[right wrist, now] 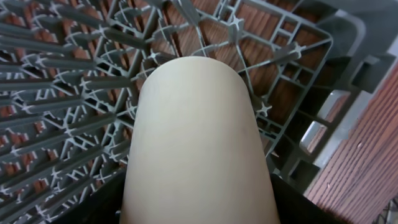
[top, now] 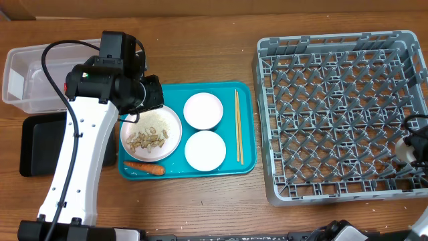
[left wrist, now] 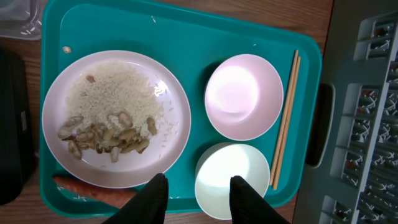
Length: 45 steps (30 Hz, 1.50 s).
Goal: Sort waste into correct bins and load items into the dishwasher
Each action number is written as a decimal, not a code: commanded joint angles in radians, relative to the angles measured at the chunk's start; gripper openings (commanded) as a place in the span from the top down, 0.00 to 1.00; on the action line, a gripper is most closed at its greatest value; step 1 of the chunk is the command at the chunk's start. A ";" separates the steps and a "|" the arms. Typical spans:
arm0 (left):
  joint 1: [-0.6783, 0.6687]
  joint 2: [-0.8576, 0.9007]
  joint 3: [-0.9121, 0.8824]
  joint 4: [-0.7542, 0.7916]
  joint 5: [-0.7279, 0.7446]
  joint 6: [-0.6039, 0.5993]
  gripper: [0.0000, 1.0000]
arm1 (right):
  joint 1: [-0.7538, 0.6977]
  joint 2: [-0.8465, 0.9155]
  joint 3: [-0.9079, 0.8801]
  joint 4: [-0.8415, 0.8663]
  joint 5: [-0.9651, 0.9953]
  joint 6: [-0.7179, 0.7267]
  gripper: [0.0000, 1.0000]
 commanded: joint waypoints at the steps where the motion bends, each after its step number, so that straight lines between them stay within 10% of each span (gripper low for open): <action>1: 0.003 -0.008 0.008 -0.002 -0.016 0.026 0.65 | 0.000 0.041 -0.011 0.007 -0.024 0.018 0.61; 9: 0.003 -0.008 0.008 -0.002 -0.016 0.018 0.65 | 0.005 0.139 -0.015 -0.008 -0.099 0.010 0.57; 19: 0.003 -0.008 0.008 -0.002 -0.016 0.018 0.64 | 0.018 0.177 -0.033 0.013 -0.109 0.011 0.18; 31: 0.003 -0.008 0.008 -0.003 -0.016 0.018 0.63 | 0.039 0.130 0.108 -0.054 -0.354 -0.085 0.18; 45: 0.004 -0.008 0.008 -0.010 -0.013 0.018 0.60 | 0.696 0.095 0.175 -0.021 -0.418 -0.271 0.18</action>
